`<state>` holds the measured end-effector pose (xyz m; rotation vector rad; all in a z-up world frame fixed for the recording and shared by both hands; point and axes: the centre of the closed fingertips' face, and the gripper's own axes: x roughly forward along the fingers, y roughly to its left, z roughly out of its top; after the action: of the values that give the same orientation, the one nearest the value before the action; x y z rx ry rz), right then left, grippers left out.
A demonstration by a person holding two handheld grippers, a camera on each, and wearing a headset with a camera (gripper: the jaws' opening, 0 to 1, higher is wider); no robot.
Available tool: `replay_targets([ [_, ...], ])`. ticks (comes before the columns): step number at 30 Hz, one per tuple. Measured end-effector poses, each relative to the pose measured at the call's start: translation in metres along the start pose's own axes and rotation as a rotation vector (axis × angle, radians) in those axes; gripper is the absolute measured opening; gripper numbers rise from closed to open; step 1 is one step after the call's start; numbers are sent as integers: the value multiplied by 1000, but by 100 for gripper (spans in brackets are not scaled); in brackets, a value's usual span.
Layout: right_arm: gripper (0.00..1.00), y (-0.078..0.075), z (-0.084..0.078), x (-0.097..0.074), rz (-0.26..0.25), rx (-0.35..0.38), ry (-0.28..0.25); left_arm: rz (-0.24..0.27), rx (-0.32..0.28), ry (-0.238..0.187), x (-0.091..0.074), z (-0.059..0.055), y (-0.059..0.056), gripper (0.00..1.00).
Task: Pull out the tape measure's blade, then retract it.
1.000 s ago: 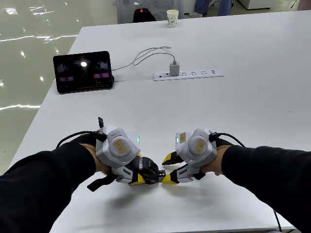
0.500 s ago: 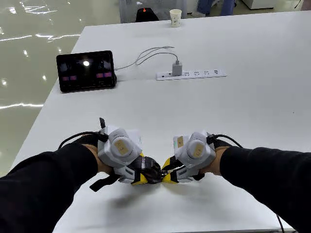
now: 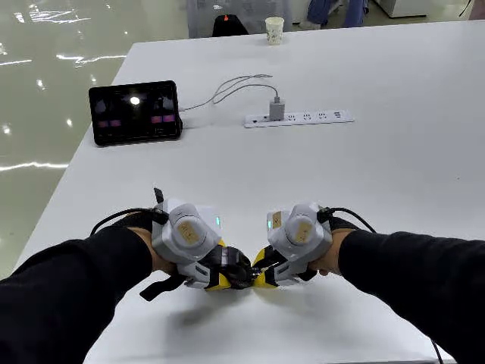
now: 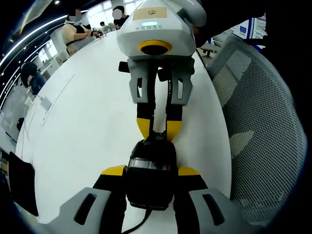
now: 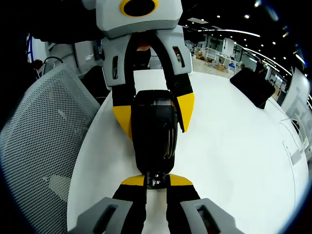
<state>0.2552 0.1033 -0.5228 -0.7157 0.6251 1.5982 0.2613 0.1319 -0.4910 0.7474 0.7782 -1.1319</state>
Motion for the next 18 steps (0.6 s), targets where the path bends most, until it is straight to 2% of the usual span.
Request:
replay_targets([
  [4, 11, 0, -1, -1, 10, 24, -2, -2, -1, -3, -1, 0, 0, 31],
  [10, 10, 2, -2, -2, 11, 5, 0, -4, 2, -10, -1, 0, 0, 31],
  [18, 10, 2, -6, -5, 14, 27, 3, -9, 5, -9, -1, 0, 0, 31],
])
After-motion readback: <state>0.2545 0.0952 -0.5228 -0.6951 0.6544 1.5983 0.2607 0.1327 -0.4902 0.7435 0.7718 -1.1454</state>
